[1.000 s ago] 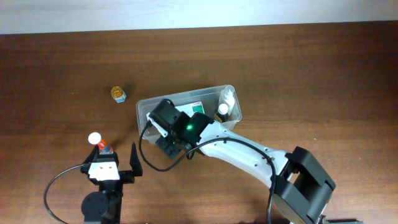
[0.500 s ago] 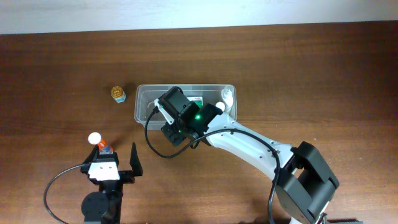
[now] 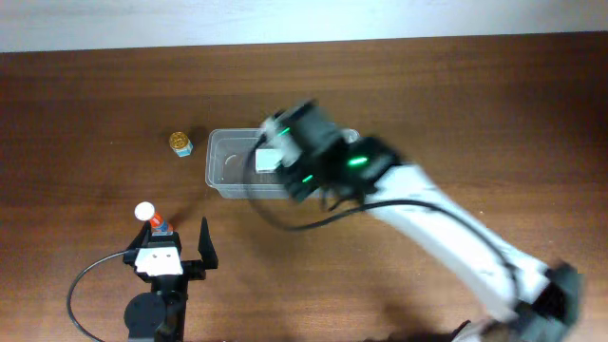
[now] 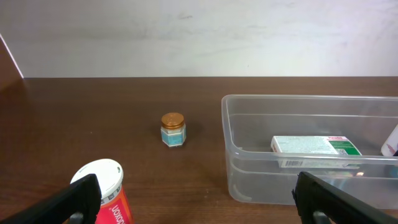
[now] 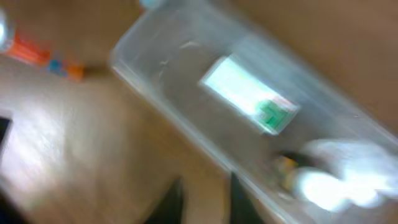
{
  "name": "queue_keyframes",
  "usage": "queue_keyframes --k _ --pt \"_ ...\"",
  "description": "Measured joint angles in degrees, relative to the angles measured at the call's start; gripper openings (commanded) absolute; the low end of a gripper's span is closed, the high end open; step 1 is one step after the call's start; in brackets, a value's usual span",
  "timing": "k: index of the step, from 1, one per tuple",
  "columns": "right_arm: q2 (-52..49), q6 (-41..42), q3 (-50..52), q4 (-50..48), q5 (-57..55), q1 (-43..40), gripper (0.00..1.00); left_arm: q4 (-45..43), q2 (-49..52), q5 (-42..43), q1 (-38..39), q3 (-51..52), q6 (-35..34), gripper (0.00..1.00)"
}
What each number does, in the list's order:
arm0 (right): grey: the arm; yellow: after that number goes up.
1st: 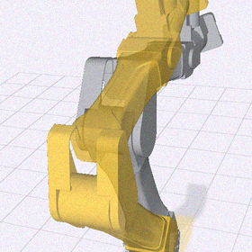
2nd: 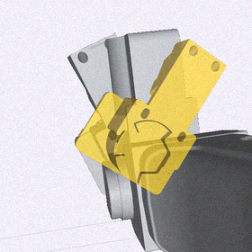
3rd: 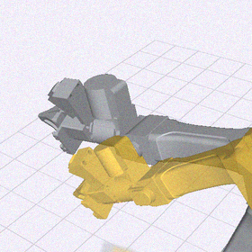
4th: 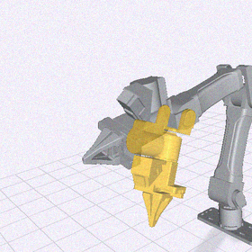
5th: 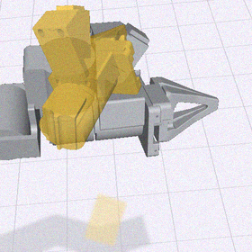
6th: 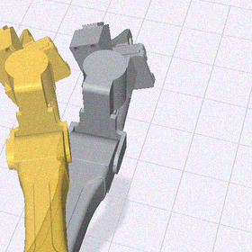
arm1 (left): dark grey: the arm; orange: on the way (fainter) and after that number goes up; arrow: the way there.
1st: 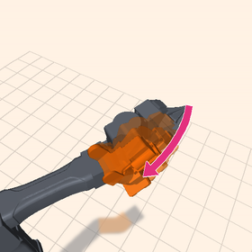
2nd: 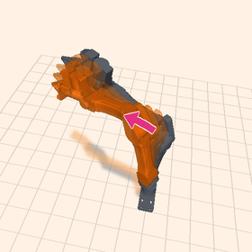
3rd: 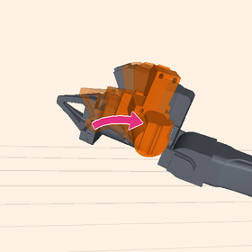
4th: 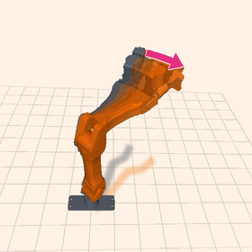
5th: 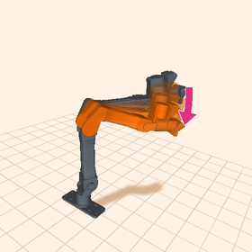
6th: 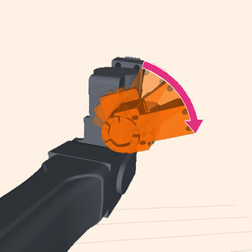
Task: Pack container
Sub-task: 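Raise the right gripper and retract it to the right side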
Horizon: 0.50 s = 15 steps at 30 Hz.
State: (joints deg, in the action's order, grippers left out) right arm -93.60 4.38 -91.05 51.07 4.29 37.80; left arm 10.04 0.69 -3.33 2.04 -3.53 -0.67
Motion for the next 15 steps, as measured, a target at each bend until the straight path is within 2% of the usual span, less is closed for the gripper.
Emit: queue_keyframes --k 1,2,4,8,15 --pt "1.64 0.17 -0.33 0.81 -0.33 -2.49 0.49 0.0 0.0 0.0 0.0 0.0 0.0 0.99" --pt "3.02 0.55 -0.59 1.64 -0.59 -5.07 0.62 0.0 0.0 0.0 0.0 0.0 0.0 0.99" --pt "4.98 1.14 -0.72 3.41 -1.2 -11.06 0.8 0.0 0.0 0.0 0.0 0.0 0.0 0.99" --pt "5.16 2.99 -0.72 6.71 -1.95 -21.29 0.98 0.0 0.0 0.0 0.0 0.0 0.0 0.99" --pt "4.94 4.48 -0.72 10.16 -2.16 -36.09 0.98 0.0 0.0 0.0 0.0 0.0 0.0 0.99"
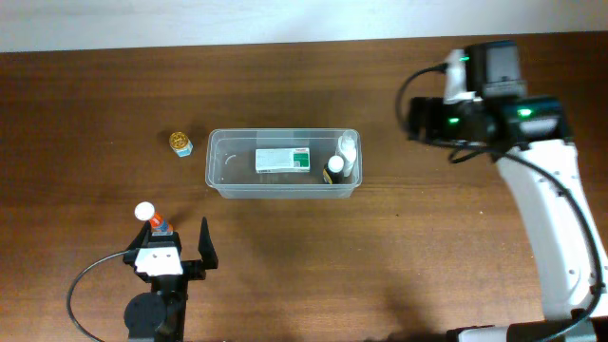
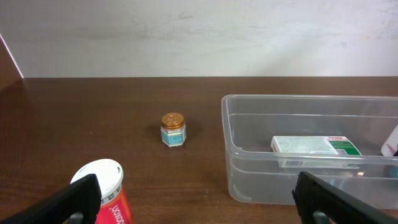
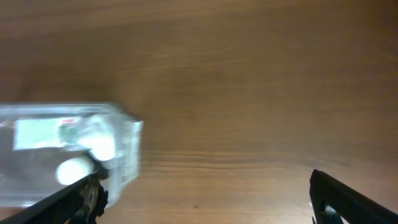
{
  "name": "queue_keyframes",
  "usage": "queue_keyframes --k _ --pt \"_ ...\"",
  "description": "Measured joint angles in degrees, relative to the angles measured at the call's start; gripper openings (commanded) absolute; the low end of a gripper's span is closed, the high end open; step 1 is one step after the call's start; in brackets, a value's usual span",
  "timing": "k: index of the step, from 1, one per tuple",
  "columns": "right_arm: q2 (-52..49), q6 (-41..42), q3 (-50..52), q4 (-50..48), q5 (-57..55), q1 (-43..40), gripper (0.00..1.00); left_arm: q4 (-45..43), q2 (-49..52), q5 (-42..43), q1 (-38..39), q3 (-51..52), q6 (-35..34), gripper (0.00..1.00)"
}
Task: Pack container
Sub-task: 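Raise the right gripper and retract it to the right side, then move the left gripper over the gold-lidded balm jar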
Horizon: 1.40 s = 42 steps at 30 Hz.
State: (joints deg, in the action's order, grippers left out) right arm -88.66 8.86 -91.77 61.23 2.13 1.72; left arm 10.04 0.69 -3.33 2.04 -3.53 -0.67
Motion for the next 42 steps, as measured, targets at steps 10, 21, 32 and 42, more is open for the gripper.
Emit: queue_keyframes --k 10,21,32,42 --pt "0.0 0.2 0.0 0.98 0.02 -13.22 0.98 0.0 0.0 0.0 0.0 0.0 0.0 0.99" --pt "0.0 0.22 0.0 0.98 0.02 -15.63 0.98 0.0 0.0 0.0 0.0 0.0 0.0 0.99" --pt "0.0 0.2 0.0 1.03 0.02 -15.67 0.98 -10.62 0.0 -2.32 0.0 0.22 0.74 0.99" --pt "0.0 0.2 0.0 1.05 0.02 -15.67 0.98 -3.82 9.49 -2.93 -0.61 -15.19 6.32 0.99"
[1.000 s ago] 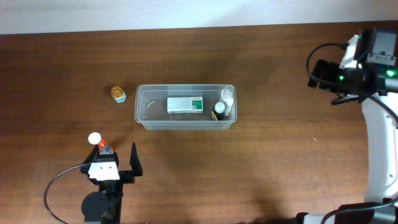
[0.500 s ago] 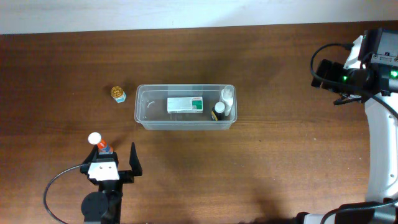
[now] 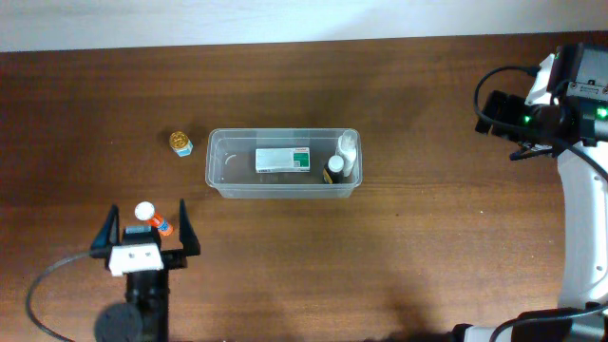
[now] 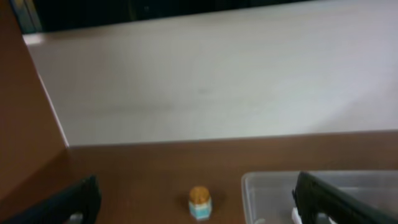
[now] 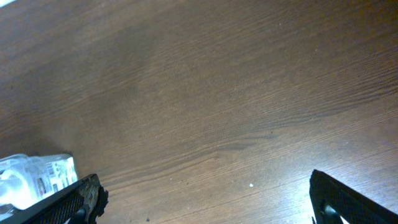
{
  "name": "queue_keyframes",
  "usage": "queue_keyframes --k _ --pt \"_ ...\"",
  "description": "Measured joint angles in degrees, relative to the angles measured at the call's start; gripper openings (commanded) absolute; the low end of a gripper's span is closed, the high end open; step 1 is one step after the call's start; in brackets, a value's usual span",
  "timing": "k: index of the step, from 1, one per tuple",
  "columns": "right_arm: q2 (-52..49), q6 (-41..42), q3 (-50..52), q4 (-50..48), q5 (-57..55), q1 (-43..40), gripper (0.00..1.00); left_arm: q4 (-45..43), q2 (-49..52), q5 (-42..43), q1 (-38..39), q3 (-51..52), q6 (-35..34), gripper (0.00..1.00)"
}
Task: Pack container
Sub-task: 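Move the left gripper over the gold-lidded balm jar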
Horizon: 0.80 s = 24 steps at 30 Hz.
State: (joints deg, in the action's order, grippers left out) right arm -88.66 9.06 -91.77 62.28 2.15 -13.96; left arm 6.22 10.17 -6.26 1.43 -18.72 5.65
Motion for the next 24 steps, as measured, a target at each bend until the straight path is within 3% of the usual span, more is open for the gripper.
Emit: queue_keyframes --k 5,16,24 --pt "-0.07 0.0 0.02 0.04 0.0 0.0 0.98 7.82 18.34 1.25 -1.46 -18.23 0.92 0.99" --pt "-0.07 -0.02 0.04 0.13 0.02 0.0 0.99 33.03 54.42 14.14 -7.48 -52.57 1.29 0.99" --pt "-0.07 -0.02 0.04 0.11 0.02 0.0 0.98 36.48 65.37 16.26 -8.0 -56.3 1.29 0.99"
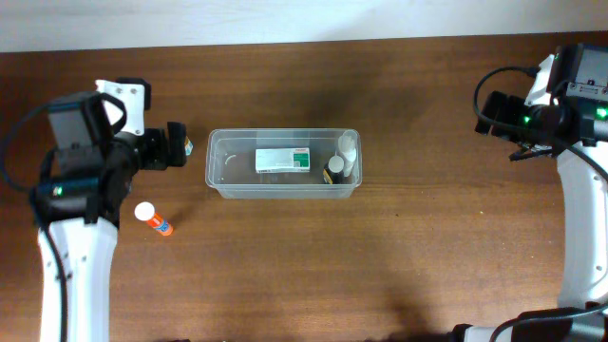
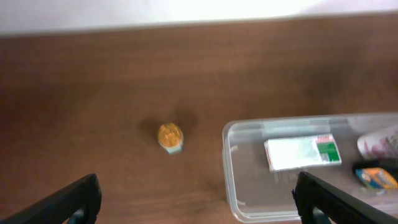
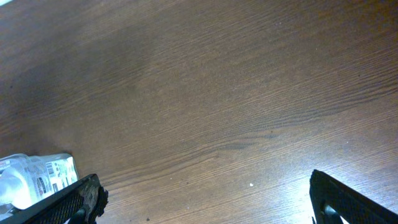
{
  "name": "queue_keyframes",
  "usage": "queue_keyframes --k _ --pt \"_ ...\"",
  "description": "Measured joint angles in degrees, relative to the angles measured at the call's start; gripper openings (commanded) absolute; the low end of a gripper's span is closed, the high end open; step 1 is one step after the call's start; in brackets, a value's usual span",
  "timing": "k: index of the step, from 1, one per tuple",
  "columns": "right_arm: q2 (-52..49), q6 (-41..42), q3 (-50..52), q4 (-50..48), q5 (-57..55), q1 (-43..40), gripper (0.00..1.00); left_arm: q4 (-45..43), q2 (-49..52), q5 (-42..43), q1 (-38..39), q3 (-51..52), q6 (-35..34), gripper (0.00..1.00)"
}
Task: Pack container
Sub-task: 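Move the left gripper over the gold-lidded balm jar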
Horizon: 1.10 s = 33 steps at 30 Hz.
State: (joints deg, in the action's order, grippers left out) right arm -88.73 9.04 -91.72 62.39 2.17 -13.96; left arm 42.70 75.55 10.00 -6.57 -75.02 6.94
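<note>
The clear container holds a green-and-white box and, at its right end, a white bottle and a dark bottle. A small gold-lidded jar stands on the table just left of the container. My left gripper hangs open above that jar and covers most of it in the overhead view. In the left wrist view, the left gripper is empty, with the box to its right. An orange tube with a white cap lies nearer the front. My right gripper is open and empty, far to the right.
The brown table ends at a pale wall along the back. The right wrist view shows bare wood and, at its left edge, the white bottle at the container's right end. My right gripper spans that view's bottom.
My left arm was at the table's front with its open fingers on either side of the orange tube. It is now at the left, above the jar. The right arm has not moved.
My right gripper was first over the container with the box inside, then open at the back right, then farther right, where it stays. My left gripper stood open by the tube at the front, then shifted a little left, and is now over the jar.
</note>
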Motion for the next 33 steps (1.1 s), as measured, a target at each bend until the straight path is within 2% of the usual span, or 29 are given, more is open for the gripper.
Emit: queue_keyframes --k 7,14,20,33 --pt "0.0 0.0 0.0 0.0 0.0 0.0 0.98 1.07 6.23 0.33 0.0 0.0 -0.31 0.99" --pt "0.0 0.04 0.0 0.0 0.0 0.0 0.98 6.1 6.64 0.42 -0.96 -0.02 -4.44 1.0" --pt "0.0 0.02 0.0 -0.02 -0.02 0.0 0.98 -0.37 7.87 0.5 -2.64 -0.13 -5.99 0.99" --pt "0.0 0.02 0.0 0.0 -0.02 0.0 0.99 -11.5 20.11 0.28 -2.69 -0.31 -6.58 0.99"
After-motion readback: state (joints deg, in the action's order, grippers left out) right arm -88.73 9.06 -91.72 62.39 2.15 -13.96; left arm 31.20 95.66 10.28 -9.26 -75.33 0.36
